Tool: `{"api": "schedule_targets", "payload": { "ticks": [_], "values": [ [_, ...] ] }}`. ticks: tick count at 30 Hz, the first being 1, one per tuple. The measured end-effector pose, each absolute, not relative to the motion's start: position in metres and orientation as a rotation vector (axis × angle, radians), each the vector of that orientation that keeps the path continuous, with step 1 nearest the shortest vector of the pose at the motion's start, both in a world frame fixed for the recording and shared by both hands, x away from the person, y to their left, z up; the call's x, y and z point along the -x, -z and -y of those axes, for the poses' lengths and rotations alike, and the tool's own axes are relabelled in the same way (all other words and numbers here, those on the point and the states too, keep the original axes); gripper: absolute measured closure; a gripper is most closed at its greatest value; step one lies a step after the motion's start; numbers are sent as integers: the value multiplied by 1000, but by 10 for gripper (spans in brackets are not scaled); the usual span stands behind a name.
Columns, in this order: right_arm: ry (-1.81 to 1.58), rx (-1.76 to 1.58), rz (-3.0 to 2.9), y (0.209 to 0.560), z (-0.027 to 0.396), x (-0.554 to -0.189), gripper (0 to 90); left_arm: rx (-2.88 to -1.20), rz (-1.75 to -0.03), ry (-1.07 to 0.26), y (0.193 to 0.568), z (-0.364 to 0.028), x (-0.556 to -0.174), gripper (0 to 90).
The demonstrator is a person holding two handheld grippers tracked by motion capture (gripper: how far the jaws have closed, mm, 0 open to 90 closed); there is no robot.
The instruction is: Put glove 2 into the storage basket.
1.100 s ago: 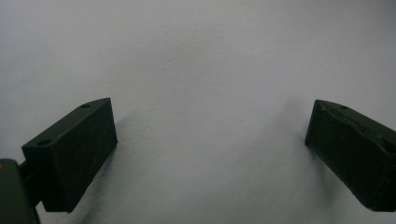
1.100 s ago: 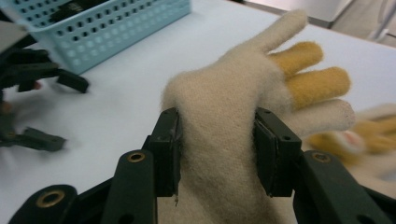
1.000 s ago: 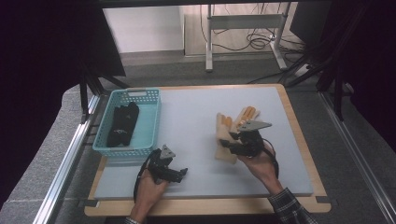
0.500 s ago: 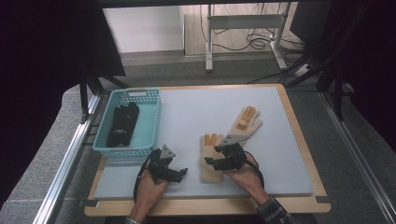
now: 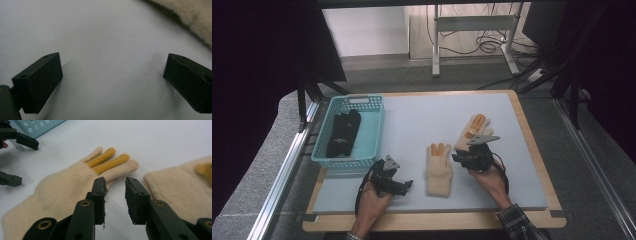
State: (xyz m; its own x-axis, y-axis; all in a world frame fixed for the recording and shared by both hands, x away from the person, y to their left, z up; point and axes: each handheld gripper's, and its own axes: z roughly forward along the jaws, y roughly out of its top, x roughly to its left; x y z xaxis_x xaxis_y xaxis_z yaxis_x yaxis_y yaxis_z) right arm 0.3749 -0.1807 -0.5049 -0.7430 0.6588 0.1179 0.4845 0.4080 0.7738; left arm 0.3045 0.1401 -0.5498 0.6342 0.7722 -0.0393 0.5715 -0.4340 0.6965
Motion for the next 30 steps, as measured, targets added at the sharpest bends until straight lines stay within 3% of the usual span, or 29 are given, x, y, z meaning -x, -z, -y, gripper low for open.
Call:
{"api": "schedule_targets", "payload": {
  "ticks": [5, 9, 13, 16, 21, 30],
  "values": [
    [-1239, -1005, -2518, 523, 167, -376, 675, -2163, -1044, -375, 550, -140, -304, 25],
    [-1221, -982, -2558, 532, 158, -375, 848, -2164, -1044, -375, 550, -140, -304, 25],
    [-1206, -932, -2493, 512, 162, -365, 853, -2164, -1043, -374, 550, -140, -304, 25],
    [-1208, -964, -2467, 504, 170, -367, 746, -2164, -1044, -374, 550, -140, -304, 25],
    [-1216, -1022, -2412, 505, 187, -376, 643, -2165, -1043, -374, 550, -140, -304, 25],
    [-1177, -1104, -2266, 494, 218, -405, 546, -2164, -1043, -374, 550, -140, -304, 25]
  ]
}}
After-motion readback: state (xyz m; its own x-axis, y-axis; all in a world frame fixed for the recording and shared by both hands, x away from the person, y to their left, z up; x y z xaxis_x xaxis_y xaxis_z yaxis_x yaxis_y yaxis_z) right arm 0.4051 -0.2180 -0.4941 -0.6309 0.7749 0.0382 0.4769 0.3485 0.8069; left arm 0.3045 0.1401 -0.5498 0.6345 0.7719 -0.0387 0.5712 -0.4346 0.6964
